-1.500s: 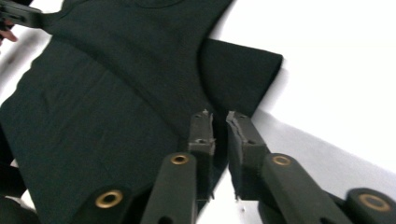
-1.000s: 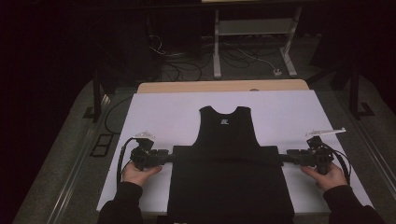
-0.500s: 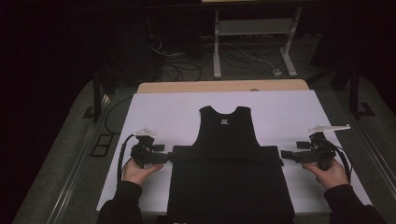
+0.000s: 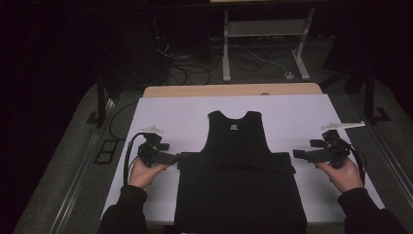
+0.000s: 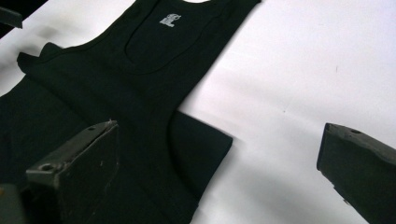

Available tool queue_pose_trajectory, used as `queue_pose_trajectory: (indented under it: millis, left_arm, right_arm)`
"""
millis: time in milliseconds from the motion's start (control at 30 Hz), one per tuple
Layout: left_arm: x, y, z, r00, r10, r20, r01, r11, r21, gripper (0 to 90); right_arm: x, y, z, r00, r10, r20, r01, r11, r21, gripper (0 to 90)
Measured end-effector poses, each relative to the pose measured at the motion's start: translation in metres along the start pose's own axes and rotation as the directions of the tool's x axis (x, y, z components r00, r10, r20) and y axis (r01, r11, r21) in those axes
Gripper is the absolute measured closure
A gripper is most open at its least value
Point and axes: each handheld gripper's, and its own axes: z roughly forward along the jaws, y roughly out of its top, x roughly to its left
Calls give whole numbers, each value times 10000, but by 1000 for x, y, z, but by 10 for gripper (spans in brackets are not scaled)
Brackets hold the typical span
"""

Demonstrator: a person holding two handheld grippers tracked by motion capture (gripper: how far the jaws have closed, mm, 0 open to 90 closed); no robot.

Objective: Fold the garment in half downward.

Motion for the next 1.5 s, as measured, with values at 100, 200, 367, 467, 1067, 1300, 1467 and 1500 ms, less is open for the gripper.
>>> queue_pose_trajectory:
  millis: [100,200,367,467,1067,1300,1467,1500]
  left_arm:
    - [2,5,-2,10000,-33,-16,33,9998,-174,0]
    - [4,11,-2,10000,36,-60,-37,9999,-104,0]
    - [6,18,0,9999,125,-49,-126,9998,-121,0]
    - [7,21,1,9999,130,-108,-130,9999,-63,0]
    - [10,40,5,9993,363,88,-363,9993,-45,0]
    - [13,50,7,9992,393,103,-393,9992,11,0]
    - [15,59,10,9989,459,54,-459,9989,99,0]
    - [15,61,10,9988,479,50,-479,9988,110,0]
  right_arm:
    - [-3,4,1,10000,56,0,-56,10000,1,0]
    - [-6,8,1,10000,37,-79,-37,10000,26,0]
    - [-11,16,2,9999,9,-107,-7,9999,131,0]
    - [-11,20,3,9999,-48,-100,50,9999,129,0]
    - [-8,49,6,9982,-563,-223,568,9981,222,0]
    - [-12,54,11,9981,-299,-536,307,9994,137,0]
    - [-16,60,16,9990,-157,-421,169,9995,271,0]
    - [-17,62,16,9991,-149,-406,161,9995,288,0]
